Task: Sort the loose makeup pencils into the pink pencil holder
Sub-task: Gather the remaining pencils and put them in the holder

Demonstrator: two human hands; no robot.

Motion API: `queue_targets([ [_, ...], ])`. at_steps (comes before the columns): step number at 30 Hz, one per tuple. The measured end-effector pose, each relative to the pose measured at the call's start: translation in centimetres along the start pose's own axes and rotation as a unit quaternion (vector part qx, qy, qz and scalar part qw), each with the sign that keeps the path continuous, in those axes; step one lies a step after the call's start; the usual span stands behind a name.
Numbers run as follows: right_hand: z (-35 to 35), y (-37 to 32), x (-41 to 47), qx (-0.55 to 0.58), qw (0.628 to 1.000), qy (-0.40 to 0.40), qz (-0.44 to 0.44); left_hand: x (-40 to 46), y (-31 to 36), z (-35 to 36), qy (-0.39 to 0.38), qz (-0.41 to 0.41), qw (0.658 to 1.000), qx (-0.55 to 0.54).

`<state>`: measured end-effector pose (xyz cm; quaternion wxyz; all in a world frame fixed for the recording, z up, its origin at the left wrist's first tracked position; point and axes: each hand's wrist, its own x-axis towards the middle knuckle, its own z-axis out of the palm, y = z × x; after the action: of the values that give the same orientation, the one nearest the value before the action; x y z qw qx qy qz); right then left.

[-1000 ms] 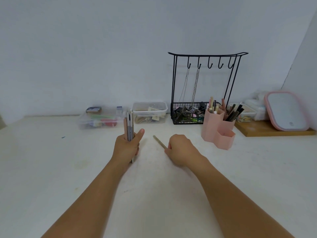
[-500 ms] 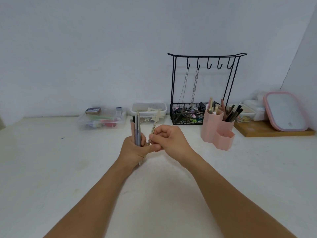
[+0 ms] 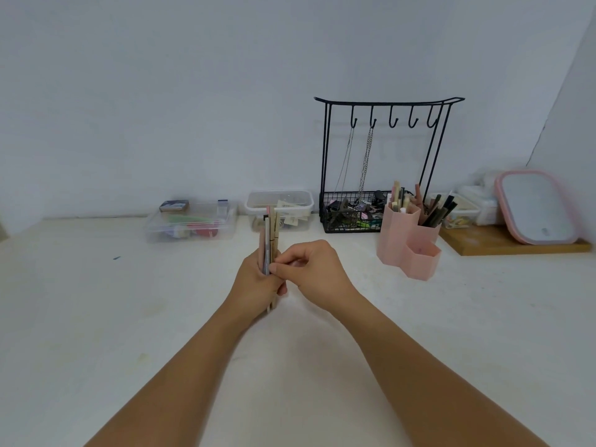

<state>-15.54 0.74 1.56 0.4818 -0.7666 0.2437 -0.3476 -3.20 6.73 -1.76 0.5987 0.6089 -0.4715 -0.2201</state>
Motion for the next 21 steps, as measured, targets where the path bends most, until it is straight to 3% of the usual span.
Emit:
queue_targets([
  [5, -1.5, -1.1, 0.4, -0.049, 0.998, -0.03, -0.006, -0.1, 0.1, 0.2, 0.019, -0.006, 1.0, -0.018],
  [7, -3.7, -0.9, 1.2, -0.118, 0.991, 0.069, -0.011, -0.1, 0.0, 0.1, 0.034, -0.014, 0.999, -0.028],
  [9, -7.0, 0.2, 2.2, -0.256, 0.947, 0.194, 0.014, 0.0, 0.0, -0.2, 0.057, -0.043, 0.996, -0.061],
  [12, -10.9, 1.6, 2.2, -0.455, 0.848, 0.24, 0.126, 0.4, 0.1, -0.4, 0.09, -0.092, 0.985, -0.114],
  [17, -14.1, 3.6, 1.6, -0.455, 0.818, 0.251, 0.247, 0.5, 0.2, -0.3, 0.093, -0.114, 0.982, -0.121],
  [21, -14.3, 4.5, 1.6, -0.449, 0.826, 0.23, 0.252, 0.4, 0.3, -0.4, 0.09, -0.108, 0.985, -0.102],
])
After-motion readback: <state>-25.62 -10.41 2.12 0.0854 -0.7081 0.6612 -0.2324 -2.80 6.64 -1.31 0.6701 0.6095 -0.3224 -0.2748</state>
